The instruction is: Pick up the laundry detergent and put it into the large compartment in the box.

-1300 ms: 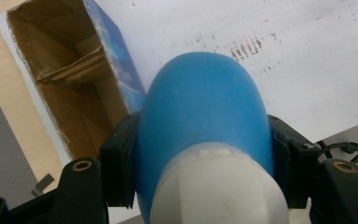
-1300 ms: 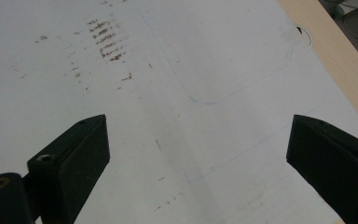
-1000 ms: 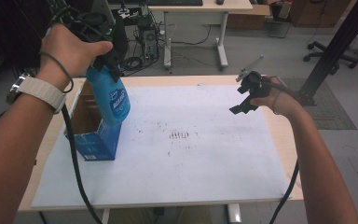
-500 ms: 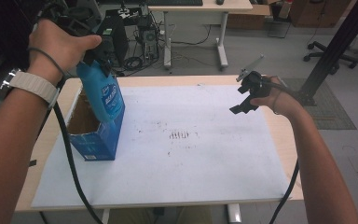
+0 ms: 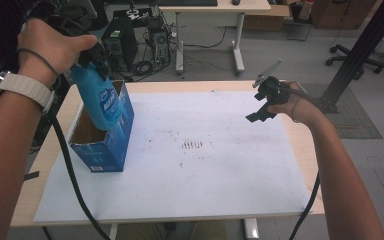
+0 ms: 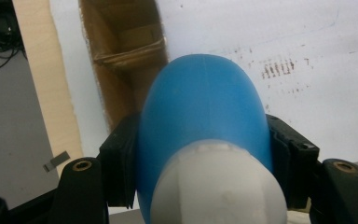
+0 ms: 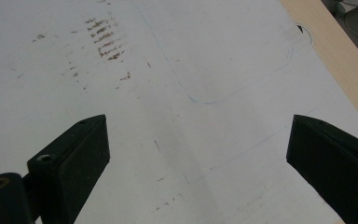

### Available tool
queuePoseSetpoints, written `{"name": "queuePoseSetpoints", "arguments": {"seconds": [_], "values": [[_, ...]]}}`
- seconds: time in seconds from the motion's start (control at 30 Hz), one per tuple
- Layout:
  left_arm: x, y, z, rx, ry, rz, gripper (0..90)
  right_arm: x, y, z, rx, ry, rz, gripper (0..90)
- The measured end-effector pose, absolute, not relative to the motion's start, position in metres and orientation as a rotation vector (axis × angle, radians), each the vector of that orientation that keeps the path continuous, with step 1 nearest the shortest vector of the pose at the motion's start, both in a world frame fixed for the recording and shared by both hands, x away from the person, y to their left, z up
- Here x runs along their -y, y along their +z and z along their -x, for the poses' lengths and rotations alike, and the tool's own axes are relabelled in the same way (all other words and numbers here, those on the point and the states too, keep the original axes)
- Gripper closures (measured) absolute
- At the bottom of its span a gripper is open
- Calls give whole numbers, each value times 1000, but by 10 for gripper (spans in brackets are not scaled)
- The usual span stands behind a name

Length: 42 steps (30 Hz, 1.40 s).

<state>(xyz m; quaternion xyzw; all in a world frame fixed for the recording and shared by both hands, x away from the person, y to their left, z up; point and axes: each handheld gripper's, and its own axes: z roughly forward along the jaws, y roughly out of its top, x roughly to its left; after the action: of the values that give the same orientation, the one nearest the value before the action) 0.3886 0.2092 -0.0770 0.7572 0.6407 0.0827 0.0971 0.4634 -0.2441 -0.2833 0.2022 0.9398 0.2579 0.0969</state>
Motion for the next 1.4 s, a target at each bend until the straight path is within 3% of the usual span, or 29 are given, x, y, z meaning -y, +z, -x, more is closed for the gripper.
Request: {"name": "queuePoseSetpoints", "arguments": {"seconds": [1.4], "values": [[-244,-104,-397,-1985,295,-2192,374,243,-286,-465,-2794,737,-612,61]]}}
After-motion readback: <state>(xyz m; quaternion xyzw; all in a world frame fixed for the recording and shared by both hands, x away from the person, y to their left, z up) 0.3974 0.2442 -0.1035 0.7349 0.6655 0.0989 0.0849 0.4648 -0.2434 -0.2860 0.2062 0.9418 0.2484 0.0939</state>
